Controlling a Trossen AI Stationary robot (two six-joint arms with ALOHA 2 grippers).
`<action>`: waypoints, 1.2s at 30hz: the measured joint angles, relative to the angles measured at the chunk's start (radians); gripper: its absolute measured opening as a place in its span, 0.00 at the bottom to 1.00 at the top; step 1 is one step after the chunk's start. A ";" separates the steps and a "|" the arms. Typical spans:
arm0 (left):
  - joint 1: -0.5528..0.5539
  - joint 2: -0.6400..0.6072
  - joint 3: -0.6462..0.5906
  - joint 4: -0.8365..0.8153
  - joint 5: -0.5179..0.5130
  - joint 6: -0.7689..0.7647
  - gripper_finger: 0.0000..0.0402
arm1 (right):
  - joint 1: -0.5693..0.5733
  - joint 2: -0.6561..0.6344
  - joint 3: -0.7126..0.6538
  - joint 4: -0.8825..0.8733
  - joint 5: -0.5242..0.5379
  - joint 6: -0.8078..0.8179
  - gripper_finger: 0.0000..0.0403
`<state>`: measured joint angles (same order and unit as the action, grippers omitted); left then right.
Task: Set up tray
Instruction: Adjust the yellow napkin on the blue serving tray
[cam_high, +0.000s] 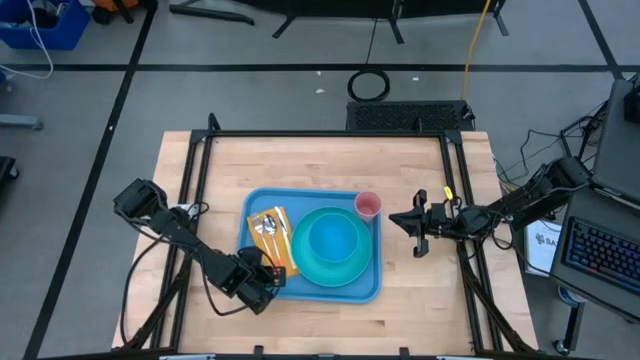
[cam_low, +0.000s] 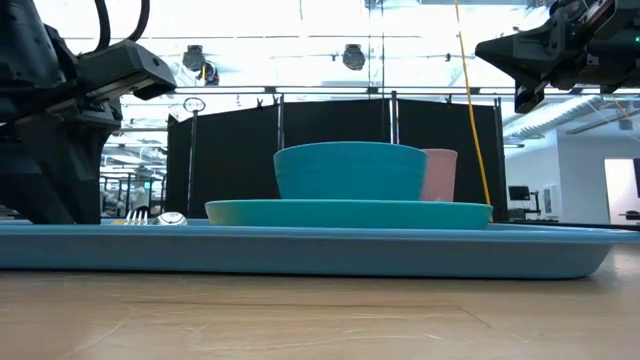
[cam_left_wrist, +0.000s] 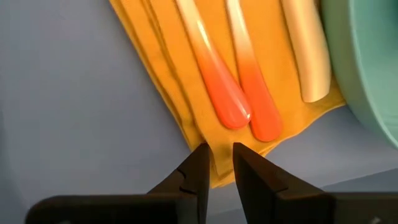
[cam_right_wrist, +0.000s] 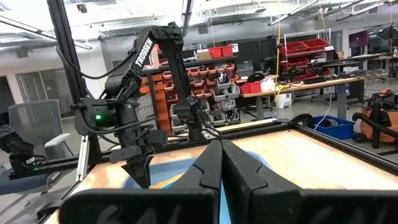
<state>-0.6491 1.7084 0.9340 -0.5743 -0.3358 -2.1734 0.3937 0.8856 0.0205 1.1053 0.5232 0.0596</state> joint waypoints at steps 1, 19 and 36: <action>0.000 0.000 0.000 0.000 -0.005 0.006 0.18 | 0.000 0.000 0.000 0.000 0.000 0.000 0.00; 0.007 0.007 -0.021 0.017 -0.006 -0.007 0.02 | 0.000 0.000 0.000 0.000 0.000 0.000 0.00; 0.007 0.003 -0.040 0.008 0.028 -0.024 0.01 | 0.000 0.000 0.000 0.000 0.000 0.000 0.00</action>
<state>-0.6418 1.7119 0.8936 -0.5666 -0.3074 -2.1971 0.3936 0.8856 0.0206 1.1053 0.5232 0.0597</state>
